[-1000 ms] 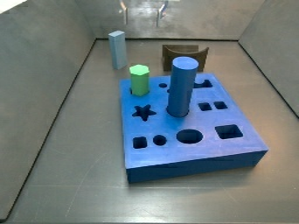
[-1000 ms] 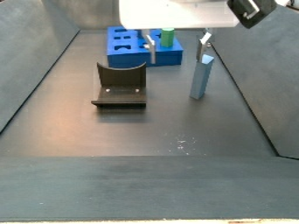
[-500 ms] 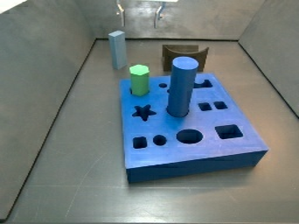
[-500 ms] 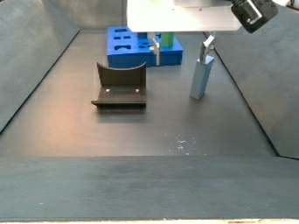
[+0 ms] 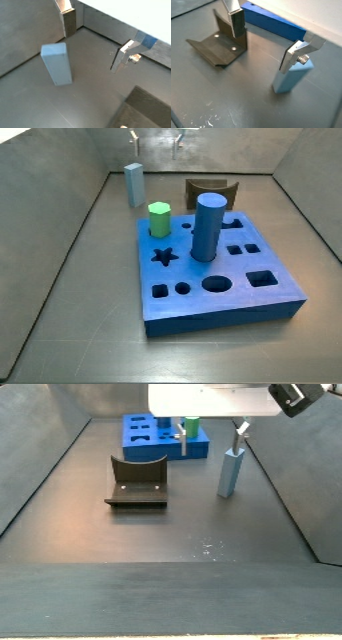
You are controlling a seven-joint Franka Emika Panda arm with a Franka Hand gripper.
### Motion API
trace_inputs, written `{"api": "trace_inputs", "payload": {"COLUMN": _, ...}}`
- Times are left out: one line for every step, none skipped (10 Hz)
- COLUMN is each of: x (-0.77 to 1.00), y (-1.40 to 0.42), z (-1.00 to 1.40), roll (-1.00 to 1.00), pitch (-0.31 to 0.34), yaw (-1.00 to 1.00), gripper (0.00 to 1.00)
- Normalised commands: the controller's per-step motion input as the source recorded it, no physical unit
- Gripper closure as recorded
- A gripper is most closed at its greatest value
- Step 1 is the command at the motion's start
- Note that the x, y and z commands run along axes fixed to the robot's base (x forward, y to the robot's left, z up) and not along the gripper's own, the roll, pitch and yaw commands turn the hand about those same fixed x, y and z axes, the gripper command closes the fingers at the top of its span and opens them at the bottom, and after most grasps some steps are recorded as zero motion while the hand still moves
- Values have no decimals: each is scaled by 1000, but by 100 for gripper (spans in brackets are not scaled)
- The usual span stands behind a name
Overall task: Pick up the rectangle object. Move to above the board. Insert the rectangle object.
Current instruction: Pick up the rectangle object.
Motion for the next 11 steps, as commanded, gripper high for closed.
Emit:
{"api": "trace_inputs", "payload": {"x": -434, "y": 0, "z": 0, "roll": 163, "pitch": 0, "yaw": -629, "gripper": 0}}
{"api": "trace_inputs", "payload": {"x": -174, "y": 0, "z": 0, "roll": 20, "pitch": 0, "yaw": -223, "gripper": 0}}
{"api": "trace_inputs", "payload": {"x": -29, "y": 0, "z": 0, "roll": 0, "pitch": 0, "yaw": 0, "gripper": 0}}
{"api": "trace_inputs", "payload": {"x": -420, "y": -334, "z": -394, "roll": 11, "pitch": -137, "yaw": -114, "gripper": 0}}
{"api": "trace_inputs", "payload": {"x": -486, "y": -314, "z": -517, "roll": 0, "pitch": -134, "yaw": -174, "gripper": 0}}
{"api": "trace_inputs", "payload": {"x": -503, "y": -251, "z": -471, "roll": -77, "pitch": -140, "yaw": -186, "gripper": 0}}
{"api": "trace_inputs", "payload": {"x": -326, "y": -57, "z": -111, "roll": 0, "pitch": -80, "yaw": -163, "gripper": 0}}
{"api": "trace_inputs", "payload": {"x": -3, "y": 0, "z": -34, "roll": 0, "pitch": 0, "yaw": 0, "gripper": 0}}
{"api": "trace_inputs", "payload": {"x": 129, "y": -123, "z": -129, "roll": 0, "pitch": 0, "yaw": -626, "gripper": 0}}
{"api": "trace_inputs", "payload": {"x": 0, "y": -111, "z": -140, "roll": -29, "pitch": 0, "yaw": -986, "gripper": 0}}
{"api": "trace_inputs", "payload": {"x": 111, "y": -37, "z": 0, "roll": -34, "pitch": 0, "yaw": -703, "gripper": 0}}
